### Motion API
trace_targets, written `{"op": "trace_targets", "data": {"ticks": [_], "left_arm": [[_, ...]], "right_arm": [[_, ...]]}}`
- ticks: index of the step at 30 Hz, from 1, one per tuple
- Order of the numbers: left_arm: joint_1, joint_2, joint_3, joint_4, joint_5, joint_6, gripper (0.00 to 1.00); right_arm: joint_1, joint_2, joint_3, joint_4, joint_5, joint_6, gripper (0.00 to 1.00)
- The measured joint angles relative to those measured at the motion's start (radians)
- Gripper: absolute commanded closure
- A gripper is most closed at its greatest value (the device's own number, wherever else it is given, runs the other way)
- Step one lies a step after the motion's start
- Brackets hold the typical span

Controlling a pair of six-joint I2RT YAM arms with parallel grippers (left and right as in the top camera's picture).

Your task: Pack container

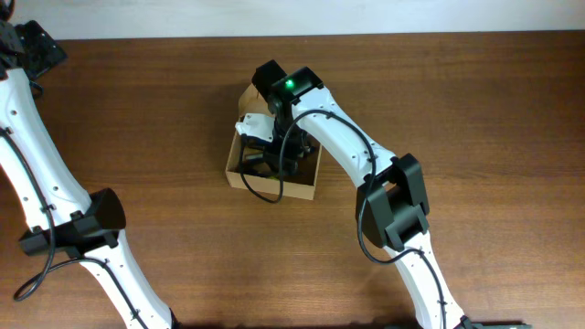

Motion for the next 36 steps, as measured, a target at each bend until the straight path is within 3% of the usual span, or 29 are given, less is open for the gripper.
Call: {"op": "trace_targets", "data": {"ticks": [9,12,13,17,18,19,20,21,22,25,29,36], "left_arm": [[0.000,0.000,0.000,0.000,0.000,0.000,0.00],[0.000,0.000,0.000,0.000,0.009,0.000,0.00],[0.000,0.000,0.000,0.001,0.020,0.000,0.00],[0.000,0.000,0.000,0.008,0.132,0.000,0.00],[0.000,0.000,0.000,0.012,0.161,0.000,0.11],[0.000,0.000,0.000,0.013,0.189,-0.003,0.38],[0.000,0.000,0.000,0.013,0.214,-0.005,0.56],[0.000,0.000,0.000,0.014,0.239,0.000,0.71],[0.000,0.000,0.000,0.015,0.267,0.011,0.79],[0.000,0.000,0.000,0.021,0.362,0.057,0.81],[0.000,0.023,-0.006,0.023,0.516,0.104,0.96],[-0.015,0.188,-0.095,0.026,0.743,0.172,0.98]], "right_arm": [[-0.015,-0.259,0.010,-0.024,0.052,0.288,0.48],[-0.054,-0.379,0.030,-0.021,0.051,0.412,0.60],[-0.084,-0.426,0.039,-0.020,0.051,0.461,0.71],[-0.209,-0.522,0.055,-0.031,0.051,0.593,0.96],[-0.247,-0.532,0.057,-0.038,0.047,0.624,0.96],[-0.283,-0.534,0.057,-0.044,0.039,0.656,0.96],[-0.315,-0.534,0.057,-0.050,0.031,0.681,0.96],[-0.348,-0.527,0.055,-0.053,0.016,0.706,0.96],[-0.381,-0.517,0.050,-0.053,-0.003,0.732,0.96],[-0.444,-0.484,0.039,-0.040,-0.051,0.786,0.96],[-0.505,-0.419,0.024,-0.019,-0.112,0.839,0.96],[-0.538,-0.232,0.020,-0.016,-0.227,0.885,0.96]]}}
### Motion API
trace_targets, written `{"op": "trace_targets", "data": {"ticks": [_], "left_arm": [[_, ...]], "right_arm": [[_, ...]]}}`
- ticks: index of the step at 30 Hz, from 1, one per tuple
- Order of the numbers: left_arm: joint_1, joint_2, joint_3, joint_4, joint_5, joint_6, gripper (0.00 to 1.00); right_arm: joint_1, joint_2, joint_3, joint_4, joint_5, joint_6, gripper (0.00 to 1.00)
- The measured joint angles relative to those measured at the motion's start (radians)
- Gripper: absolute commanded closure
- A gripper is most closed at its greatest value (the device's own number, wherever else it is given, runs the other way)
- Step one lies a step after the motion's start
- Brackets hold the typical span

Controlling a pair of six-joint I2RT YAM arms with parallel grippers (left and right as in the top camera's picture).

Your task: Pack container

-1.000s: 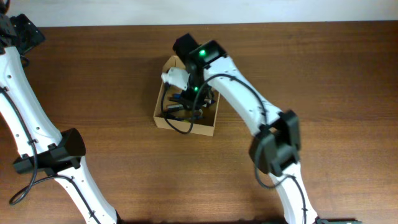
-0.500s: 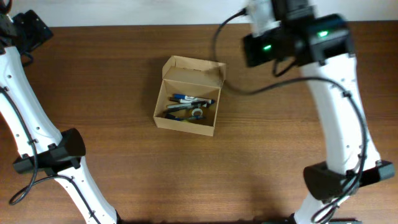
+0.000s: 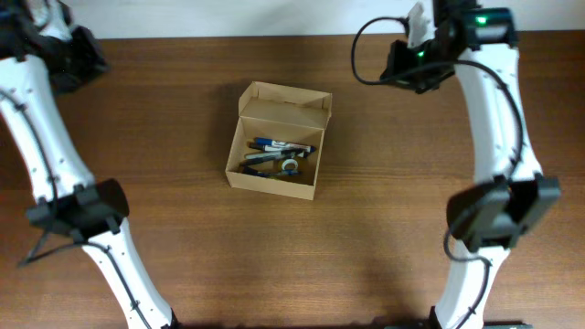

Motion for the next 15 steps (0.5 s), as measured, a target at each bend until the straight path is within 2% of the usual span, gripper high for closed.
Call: {"op": "trace_targets", "data": {"ticks": [5,9,15], "left_arm": [[-0.053,0.135,-0.046,-0.002,0.060,0.048,0.98],[-0.107,0.172,-0.050,-0.002,0.077,0.074,0.98],[-0.173,0.176,-0.049,0.011,0.075,0.090,0.95]], "right_arm": [[0.011,0.181,-0.003,0.001,-0.119,0.013,0.96],[0.038,0.280,-0.006,0.020,-0.165,0.026,0.96],[0.095,0.325,-0.010,0.136,-0.201,0.031,0.96]]}}
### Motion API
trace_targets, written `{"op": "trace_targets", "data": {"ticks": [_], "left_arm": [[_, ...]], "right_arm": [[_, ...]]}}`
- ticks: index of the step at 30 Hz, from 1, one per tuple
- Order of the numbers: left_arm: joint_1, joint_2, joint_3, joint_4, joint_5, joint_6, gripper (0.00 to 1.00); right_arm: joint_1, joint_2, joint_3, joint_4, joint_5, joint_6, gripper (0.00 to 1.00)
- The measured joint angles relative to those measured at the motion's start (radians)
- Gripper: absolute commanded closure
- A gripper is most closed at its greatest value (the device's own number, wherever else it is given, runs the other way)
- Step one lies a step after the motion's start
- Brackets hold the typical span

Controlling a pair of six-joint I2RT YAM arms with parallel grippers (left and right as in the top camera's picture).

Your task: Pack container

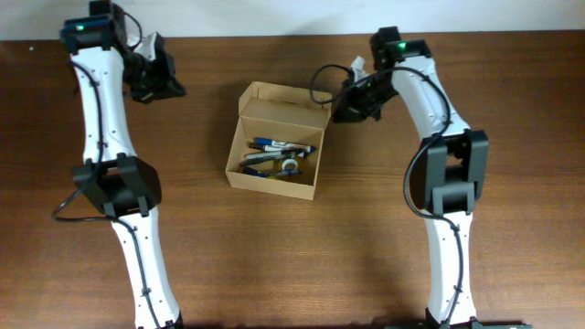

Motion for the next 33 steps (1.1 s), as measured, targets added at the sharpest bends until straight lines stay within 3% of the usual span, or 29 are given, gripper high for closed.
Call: {"op": "trace_targets", "data": {"ticks": [10,15,25,33], "left_arm": [[-0.018,0.000,0.000,0.000,-0.054,0.003,0.92],[-0.018,0.022,0.000,-0.013,-0.056,0.003,0.99],[-0.032,0.246,0.000,-0.033,0.094,0.003,0.99],[-0.082,0.270,-0.001,0.015,0.165,0.003,0.98]], "right_arm": [[0.045,0.000,0.000,0.127,-0.034,0.014,0.96],[0.029,0.000,0.000,0.127,-0.034,0.018,0.96],[0.016,0.000,0.000,0.116,-0.008,0.018,0.96],[0.016,0.021,0.000,0.091,-0.010,0.018,0.96]]}}
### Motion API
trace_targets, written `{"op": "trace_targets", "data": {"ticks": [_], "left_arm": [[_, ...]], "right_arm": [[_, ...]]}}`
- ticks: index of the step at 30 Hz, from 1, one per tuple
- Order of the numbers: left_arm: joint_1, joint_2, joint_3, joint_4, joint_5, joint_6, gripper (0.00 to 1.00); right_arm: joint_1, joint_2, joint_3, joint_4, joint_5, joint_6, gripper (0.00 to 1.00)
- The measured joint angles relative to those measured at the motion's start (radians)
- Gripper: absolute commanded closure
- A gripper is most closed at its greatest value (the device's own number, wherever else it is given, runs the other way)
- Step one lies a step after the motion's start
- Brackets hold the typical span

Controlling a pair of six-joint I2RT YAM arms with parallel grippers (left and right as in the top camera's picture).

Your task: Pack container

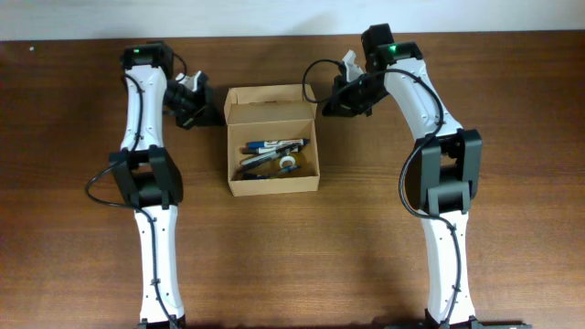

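Note:
An open cardboard box [272, 186] stands square at the table's middle, and its lid flap [271, 99] stands up at the far side. Inside lie blue-capped pens [274, 144], darker pens and a small tape roll [288, 163]. My left gripper [203, 107] is low beside the box's far left corner, just short of the flap. Against the flap's right end sits my right gripper [322, 102]. The overhead view does not show how far either pair of fingers is spread.
Brown wooden table [457, 256] all round the box. Both white arms reach in from the near edge and bend inward along the far side, left and right of the box.
The box was turned askew and now sits square, slightly shifted. My left gripper has come from the far left to the box's left corner. The right gripper has come closer to the flap's right end.
First my right gripper was down inside the box, with the left arm off at the far left. Then both arms were drawn back to the far corners and the filled box stood alone. Then both were nearer the box, and now they flank its flap.

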Motion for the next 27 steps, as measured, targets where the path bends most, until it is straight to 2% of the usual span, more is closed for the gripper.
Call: {"op": "trace_targets", "data": {"ticks": [12,27], "left_arm": [[-0.018,0.000,0.000,0.084,0.061,-0.008,0.99],[-0.009,0.000,0.000,0.248,0.188,-0.031,0.98]], "right_arm": [[0.005,0.035,0.000,0.051,-0.052,-0.001,0.96],[0.022,0.036,-0.001,0.241,-0.106,-0.001,0.96]]}}
